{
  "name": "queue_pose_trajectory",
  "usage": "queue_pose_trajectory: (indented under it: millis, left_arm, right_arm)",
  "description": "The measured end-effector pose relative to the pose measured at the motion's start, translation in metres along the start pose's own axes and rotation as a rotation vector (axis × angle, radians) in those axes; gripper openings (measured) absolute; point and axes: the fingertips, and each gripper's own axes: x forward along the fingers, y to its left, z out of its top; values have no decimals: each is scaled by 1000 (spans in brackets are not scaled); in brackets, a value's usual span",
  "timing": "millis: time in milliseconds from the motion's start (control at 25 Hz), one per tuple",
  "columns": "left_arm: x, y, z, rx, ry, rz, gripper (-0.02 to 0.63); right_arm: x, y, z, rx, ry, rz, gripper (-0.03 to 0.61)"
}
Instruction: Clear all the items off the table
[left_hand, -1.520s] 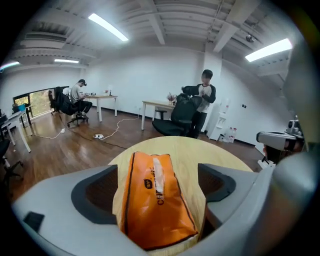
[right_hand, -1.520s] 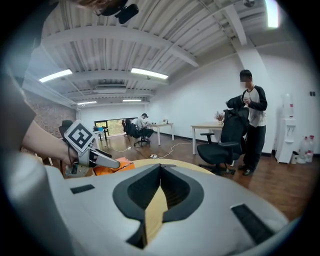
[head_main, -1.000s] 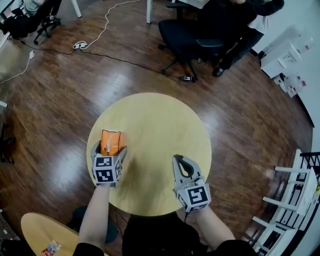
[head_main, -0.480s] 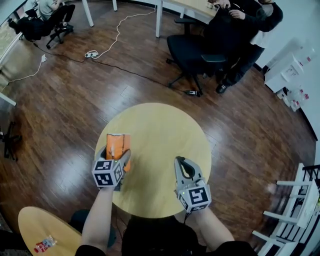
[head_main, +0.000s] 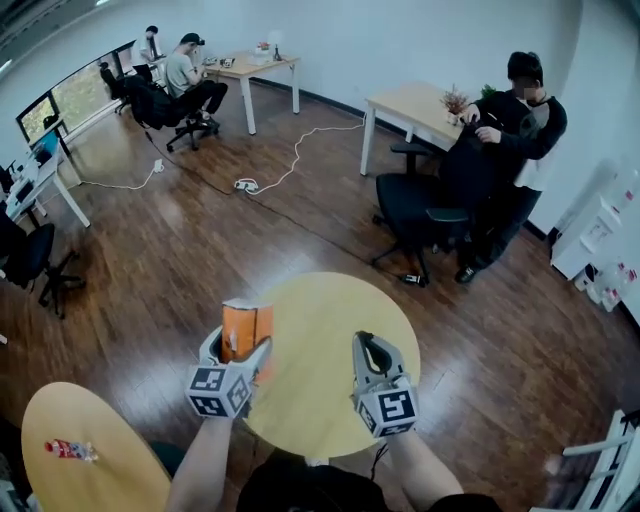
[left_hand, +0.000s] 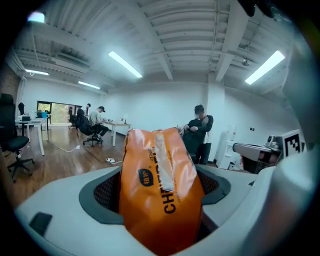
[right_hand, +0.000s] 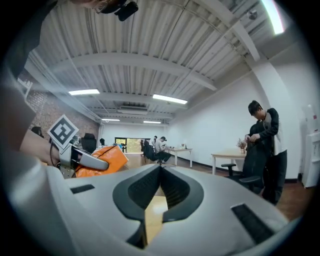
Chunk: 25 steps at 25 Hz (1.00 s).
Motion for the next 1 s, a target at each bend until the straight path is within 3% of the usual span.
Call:
queue_pose_trajectory:
  millis: [160, 400, 600, 800, 1000]
  left_arm:
    - [-63, 8, 25, 26, -100, 56, 416]
    - [-167, 54, 54, 54, -236, 231, 416]
    - [-297, 122, 55, 54, -295, 472, 416]
    - [-458, 162, 36, 54, -324, 702, 416]
    - [-644, 194, -15, -66, -362, 1010, 416]
  right_arm:
    - [1, 41, 25, -9, -54, 86, 5]
    - [20, 137, 39, -48, -96, 310, 5]
    - [25, 268, 60, -89, -141, 554, 5]
    - [2, 415, 60, -95, -163, 793, 5]
    - [-70, 572, 50, -160, -173, 1067, 5]
